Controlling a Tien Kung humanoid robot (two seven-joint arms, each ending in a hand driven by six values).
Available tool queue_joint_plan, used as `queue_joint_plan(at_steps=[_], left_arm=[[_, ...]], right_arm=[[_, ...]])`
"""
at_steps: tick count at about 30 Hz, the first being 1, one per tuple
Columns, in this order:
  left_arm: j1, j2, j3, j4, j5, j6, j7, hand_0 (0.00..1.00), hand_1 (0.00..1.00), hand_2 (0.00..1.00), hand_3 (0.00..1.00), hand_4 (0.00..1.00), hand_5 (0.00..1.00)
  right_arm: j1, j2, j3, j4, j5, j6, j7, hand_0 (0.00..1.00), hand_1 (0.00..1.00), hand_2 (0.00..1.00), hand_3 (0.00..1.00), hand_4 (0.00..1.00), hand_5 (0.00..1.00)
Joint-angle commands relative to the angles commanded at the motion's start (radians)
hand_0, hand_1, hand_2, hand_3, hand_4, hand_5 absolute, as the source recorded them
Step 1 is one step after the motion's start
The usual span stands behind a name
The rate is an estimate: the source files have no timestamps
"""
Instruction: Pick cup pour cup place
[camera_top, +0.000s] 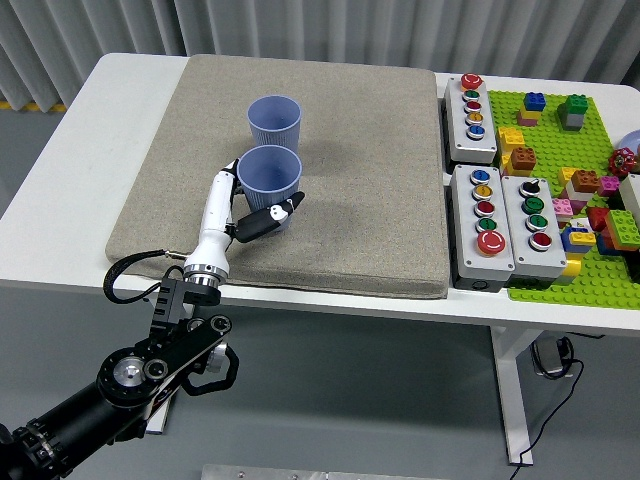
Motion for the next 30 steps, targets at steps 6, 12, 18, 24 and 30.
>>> queue_joint_plan(at_steps=[6, 12, 18, 24, 30], left_arm=[[-0.015, -0.011, -0.001, 0.031, -0.012, 0.000, -0.012, 0.533, 0.564, 0.611, 0.567, 0.847, 0.199], [-0.030, -0.008, 0.011, 0.064, -0.046, 0.000, -0.042, 0.544, 0.572, 0.620, 0.577, 0.858, 0.218], [-0.045, -0.008, 0.023, 0.102, -0.084, 0.000, -0.079, 0.552, 0.577, 0.628, 0.579, 0.860, 0.220], [-0.051, -0.015, 0.022, 0.119, -0.086, 0.000, -0.088, 0.562, 0.591, 0.661, 0.593, 0.859, 0.224], [-0.056, -0.018, 0.023, 0.133, -0.079, 0.000, -0.080, 0.579, 0.616, 0.737, 0.681, 0.868, 0.245]], right_arm=[[-0.001, 0.001, 0.000, 0.000, -0.002, 0.000, -0.001, 0.701, 0.706, 0.671, 0.636, 0.061, 0.312], [-0.001, 0.001, 0.002, 0.000, -0.006, 0.001, 0.000, 0.701, 0.706, 0.670, 0.635, 0.061, 0.314], [0.001, 0.000, 0.001, 0.000, -0.003, 0.001, 0.001, 0.700, 0.706, 0.670, 0.635, 0.061, 0.313], [0.004, 0.000, -0.001, 0.000, 0.000, 0.000, 0.000, 0.700, 0.706, 0.670, 0.635, 0.060, 0.313], [0.004, 0.000, -0.001, 0.000, 0.000, 0.000, 0.000, 0.700, 0.706, 0.670, 0.635, 0.060, 0.313]])
